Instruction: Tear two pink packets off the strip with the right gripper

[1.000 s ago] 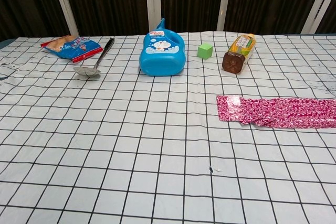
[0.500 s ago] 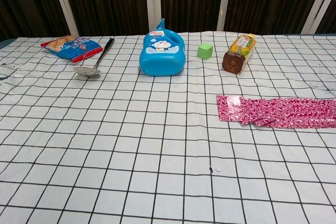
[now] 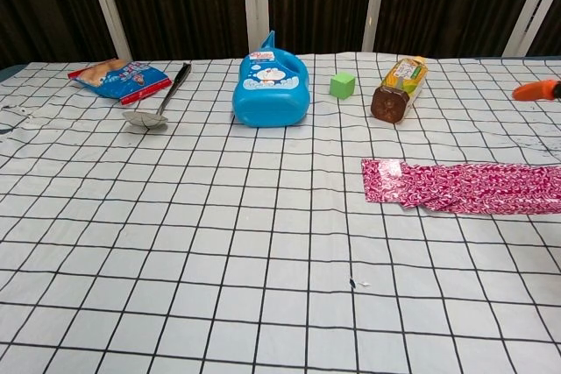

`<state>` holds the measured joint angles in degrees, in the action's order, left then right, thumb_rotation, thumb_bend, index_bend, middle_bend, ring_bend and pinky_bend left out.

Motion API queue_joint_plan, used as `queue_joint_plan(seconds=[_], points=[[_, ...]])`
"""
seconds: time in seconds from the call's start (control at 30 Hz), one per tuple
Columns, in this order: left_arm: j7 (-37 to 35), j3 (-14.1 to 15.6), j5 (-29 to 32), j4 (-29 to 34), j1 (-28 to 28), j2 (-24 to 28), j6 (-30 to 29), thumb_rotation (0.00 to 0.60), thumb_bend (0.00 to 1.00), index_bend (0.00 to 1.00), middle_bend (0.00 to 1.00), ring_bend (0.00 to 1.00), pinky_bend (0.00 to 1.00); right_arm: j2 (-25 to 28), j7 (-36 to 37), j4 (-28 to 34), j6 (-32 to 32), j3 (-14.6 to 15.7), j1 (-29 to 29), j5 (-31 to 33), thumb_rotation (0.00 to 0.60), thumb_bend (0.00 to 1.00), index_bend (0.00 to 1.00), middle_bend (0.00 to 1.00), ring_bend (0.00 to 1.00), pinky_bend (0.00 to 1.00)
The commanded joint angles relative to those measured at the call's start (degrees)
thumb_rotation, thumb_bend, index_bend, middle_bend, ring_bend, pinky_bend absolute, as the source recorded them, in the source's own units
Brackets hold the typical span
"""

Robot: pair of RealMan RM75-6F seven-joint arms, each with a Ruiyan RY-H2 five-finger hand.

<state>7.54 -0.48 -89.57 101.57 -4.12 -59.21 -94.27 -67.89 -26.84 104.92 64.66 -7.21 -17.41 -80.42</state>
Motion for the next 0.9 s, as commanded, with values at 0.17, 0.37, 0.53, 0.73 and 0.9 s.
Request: queue_joint_plan(seconds=[0.17,0.37,0.53,0.73,0.9], points=[[-0.47,-0.16,0.54,-0.06,0.17,0.24,0.44,0.6,0.28,0.13,0.0,0.0,0.08,-7.11,-10.38,-0.06,-5.96,-1.83,-6.25,8.5,0.6,0.67,0.21,0.81,0.85,0.68],[-1.33,-0.43,1.02,-0.11,0.27,0.56,0.56,0.6,0.28,0.13,0.0,0.0,0.08,-12.59,-18.98,-1.44,-7.55,-2.97,-10.69,16.41,0.6,0.78,0.22,0.84,0.87,0.7],[-1.95,-0.67,1.7,-0.22,0.39,0.76,0.9,0.6,0.27,0.13,0.0,0.0,0.08,-15.69,-23.8,-2.14,-7.64,-3.02,-13.46,21.92,0.6,0.78,0.22,0.84,0.88,0.71],[-1.76,-0.74,1.99,-0.14,0.58,0.8,1.28,0.6,0.28,0.13,0.0,0.0,0.08,-19.02,-26.9,-3.58,-7.14,-3.06,-16.15,27.53,0.6,0.8,0.22,0.85,0.88,0.71],[-1.68,-0.78,2.01,-0.12,0.51,0.76,1.1,0.6,0.28,0.13,0.0,0.0,0.08,-21.02,-28.73,-5.18,-6.35,-3.2,-18.14,31.59,0.6,0.8,0.21,0.85,0.88,0.71]])
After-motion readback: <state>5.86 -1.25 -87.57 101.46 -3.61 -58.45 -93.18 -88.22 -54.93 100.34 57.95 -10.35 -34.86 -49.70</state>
